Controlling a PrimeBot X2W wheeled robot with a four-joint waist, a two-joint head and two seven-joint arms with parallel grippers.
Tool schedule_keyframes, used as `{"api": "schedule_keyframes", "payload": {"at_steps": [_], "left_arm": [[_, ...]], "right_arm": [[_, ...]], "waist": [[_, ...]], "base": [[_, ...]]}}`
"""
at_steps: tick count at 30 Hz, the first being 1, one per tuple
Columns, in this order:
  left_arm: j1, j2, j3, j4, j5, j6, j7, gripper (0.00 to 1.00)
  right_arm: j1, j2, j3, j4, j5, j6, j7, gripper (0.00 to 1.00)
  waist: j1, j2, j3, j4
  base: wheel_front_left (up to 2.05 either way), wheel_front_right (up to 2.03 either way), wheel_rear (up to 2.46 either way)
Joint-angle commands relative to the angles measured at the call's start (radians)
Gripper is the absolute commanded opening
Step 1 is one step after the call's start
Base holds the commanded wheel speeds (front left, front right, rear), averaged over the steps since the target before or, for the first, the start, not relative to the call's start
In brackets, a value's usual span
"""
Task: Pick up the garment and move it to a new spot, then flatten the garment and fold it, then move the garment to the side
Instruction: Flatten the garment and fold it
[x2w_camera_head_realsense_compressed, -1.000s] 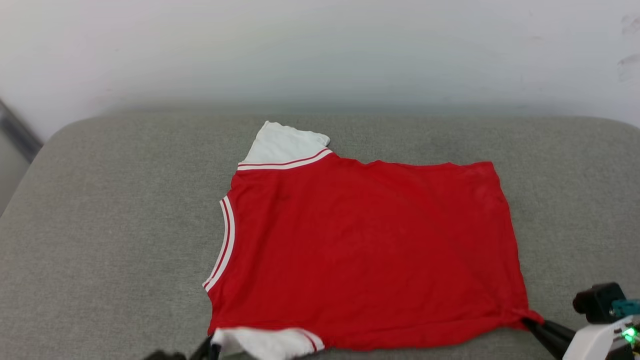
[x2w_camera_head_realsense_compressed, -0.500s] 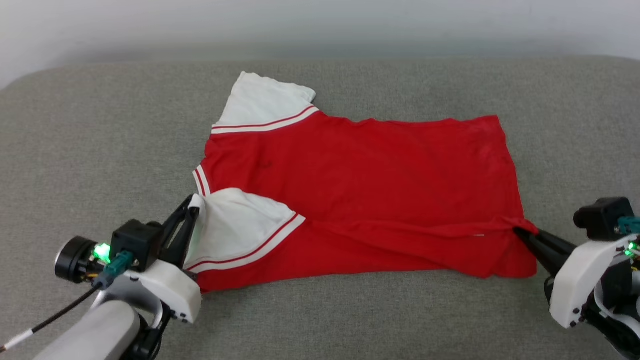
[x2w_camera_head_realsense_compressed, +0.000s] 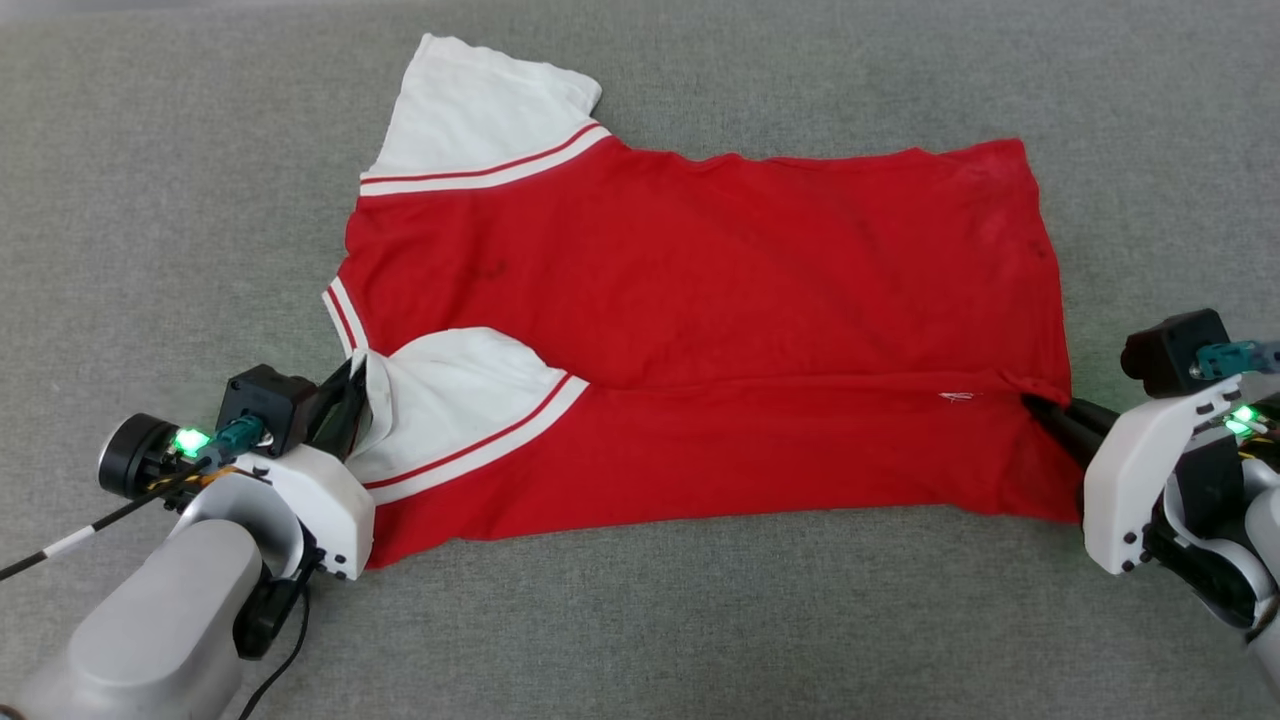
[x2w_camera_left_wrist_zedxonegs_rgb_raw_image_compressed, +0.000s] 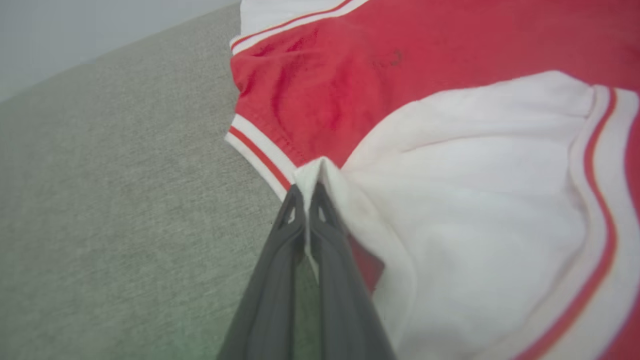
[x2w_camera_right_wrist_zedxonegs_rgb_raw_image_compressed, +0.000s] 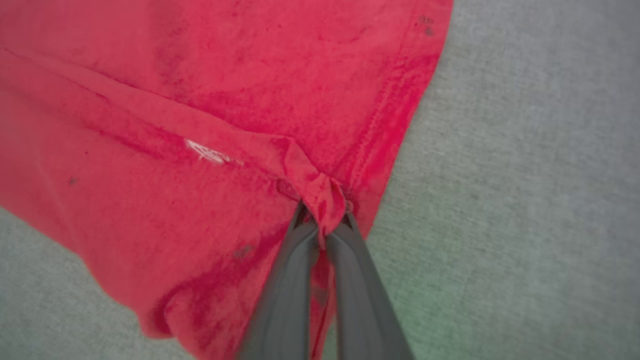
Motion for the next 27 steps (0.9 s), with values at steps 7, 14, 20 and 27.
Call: {"api": "schedule_keyframes", "payload": {"at_steps": [7,14,20,27], "left_arm": [[-0.026,-0.069,-0.03,0.172,-0.002,-0.081,-0.029,0.0],[-0.082,-0.066,-0.022,0.225,0.005,-0.103,-0.041,1.0],[-0.113,-0.027,-0.032,0.153,0.003,-0.112,0.04,1.0],[-0.175,0.071,-0.055,-0.011,-0.026,-0.138,0.299,1.0]], "right_arm": [[-0.039,-0.006,0.05,0.063,0.011,-0.001,-0.016,0.0],[-0.03,-0.02,0.054,0.045,0.027,-0.001,-0.065,1.0],[0.005,-0.032,0.047,0.022,0.025,-0.001,-0.089,1.0],[0.032,-0.037,0.025,-0.018,0.007,-0.001,-0.095,1.0]], "waist": [[-0.0002,-0.0001,-0.013,0.007],[-0.0002,-0.0001,-0.089,0.018],[-0.0002,-0.0001,-0.137,0.035],[-0.0002,-0.0001,-0.156,0.047]], "base": [[0.0,0.0,0.0],[0.0,0.0,0.0],[0.0,0.0,0.0],[0.0,0.0,0.0]]}}
